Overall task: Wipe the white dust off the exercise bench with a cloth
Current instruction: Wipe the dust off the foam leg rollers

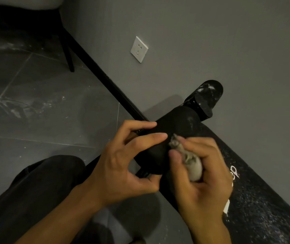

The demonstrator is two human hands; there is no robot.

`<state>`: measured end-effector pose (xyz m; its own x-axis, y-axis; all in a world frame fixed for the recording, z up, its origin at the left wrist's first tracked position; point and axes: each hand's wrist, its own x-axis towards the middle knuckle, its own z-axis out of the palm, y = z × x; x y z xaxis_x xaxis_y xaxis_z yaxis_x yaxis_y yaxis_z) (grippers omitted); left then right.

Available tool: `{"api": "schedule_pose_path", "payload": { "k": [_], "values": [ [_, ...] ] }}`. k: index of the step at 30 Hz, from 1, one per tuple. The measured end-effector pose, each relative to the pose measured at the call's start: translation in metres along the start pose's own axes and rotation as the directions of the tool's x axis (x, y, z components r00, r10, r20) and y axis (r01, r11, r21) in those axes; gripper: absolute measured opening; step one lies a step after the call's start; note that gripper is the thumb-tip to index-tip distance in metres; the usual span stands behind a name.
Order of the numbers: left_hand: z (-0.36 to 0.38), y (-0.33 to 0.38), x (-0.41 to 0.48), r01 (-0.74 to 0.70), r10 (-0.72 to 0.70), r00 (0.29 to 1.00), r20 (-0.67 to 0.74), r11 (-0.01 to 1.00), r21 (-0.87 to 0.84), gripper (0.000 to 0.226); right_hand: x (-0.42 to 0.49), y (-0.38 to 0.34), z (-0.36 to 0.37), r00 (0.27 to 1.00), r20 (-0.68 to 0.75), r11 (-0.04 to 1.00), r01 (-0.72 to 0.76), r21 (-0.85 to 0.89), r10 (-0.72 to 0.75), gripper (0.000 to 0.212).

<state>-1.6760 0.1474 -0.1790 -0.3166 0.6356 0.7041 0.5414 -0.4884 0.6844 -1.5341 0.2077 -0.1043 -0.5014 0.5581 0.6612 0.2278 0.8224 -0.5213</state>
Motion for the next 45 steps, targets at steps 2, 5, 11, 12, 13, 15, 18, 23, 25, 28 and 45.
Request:
{"api": "schedule_pose_path", "payload": {
  "k": [2, 5, 11, 12, 13, 15, 18, 23, 25, 28, 45],
  "values": [
    [0.001, 0.0, 0.0, -0.002, 0.002, 1.0, -0.007, 1.0, 0.005, 0.076, 0.007, 0.007, -0.004, 1.0, 0.016, 1.0, 0.016, -0.022, -0.016, 0.009],
    [0.001, 0.001, 0.0, 0.005, -0.004, 1.0, -0.014, 1.0, 0.019, 0.078, 0.036, 0.034, -0.011, 0.973, -0.078, 0.973, -0.223, -0.064, 0.218, 0.002],
    [0.0, 0.002, -0.002, 0.018, -0.018, 0.999, 0.028, 1.0, 0.008, 0.073, 0.022, 0.017, -0.008, 0.992, 0.015, 0.992, -0.123, 0.025, 0.122, 0.01],
    [-0.001, 0.002, -0.002, 0.015, -0.015, 0.999, 0.034, 1.0, 0.008, 0.073, 0.018, 0.015, -0.009, 0.996, 0.043, 0.996, -0.076, 0.037, 0.074, 0.009],
    [-0.001, 0.001, -0.002, 0.01, -0.01, 0.999, 0.038, 1.0, 0.008, 0.072, 0.018, 0.017, -0.01, 0.997, 0.046, 0.998, -0.062, 0.032, 0.06, 0.007],
    [-0.002, 0.0, -0.001, -0.006, 0.005, 0.999, 0.045, 1.0, 0.017, 0.069, 0.027, 0.03, -0.011, 0.985, -0.04, 0.986, -0.168, -0.005, 0.167, 0.005],
    [-0.002, 0.002, 0.001, -0.028, 0.025, 0.997, 0.068, 0.999, 0.043, 0.064, 0.027, 0.037, -0.008, 0.94, -0.138, 0.95, -0.313, 0.014, 0.312, 0.006],
    [-0.001, 0.002, -0.001, -0.022, 0.019, 0.997, 0.079, 0.999, 0.037, 0.074, 0.012, 0.008, -0.003, 0.999, -0.001, 0.999, -0.038, 0.022, 0.038, 0.009],
    [0.0, 0.004, -0.002, 0.045, -0.046, 0.998, 0.054, 0.999, 0.018, 0.082, 0.016, 0.018, -0.002, 0.99, -0.071, 0.992, -0.124, -0.001, 0.124, 0.007],
    [0.001, 0.005, -0.003, 0.118, -0.118, 0.992, 0.034, 0.993, -0.009, 0.082, 0.016, 0.022, -0.002, 0.966, -0.111, 0.972, -0.235, -0.005, 0.233, 0.011],
    [-0.008, 0.005, -0.002, 0.064, -0.06, 0.995, 0.084, 0.997, -0.045, 0.063, -0.008, -0.016, -0.009, 0.98, 0.169, 0.995, 0.104, 0.005, -0.104, 0.011]
  ]
}}
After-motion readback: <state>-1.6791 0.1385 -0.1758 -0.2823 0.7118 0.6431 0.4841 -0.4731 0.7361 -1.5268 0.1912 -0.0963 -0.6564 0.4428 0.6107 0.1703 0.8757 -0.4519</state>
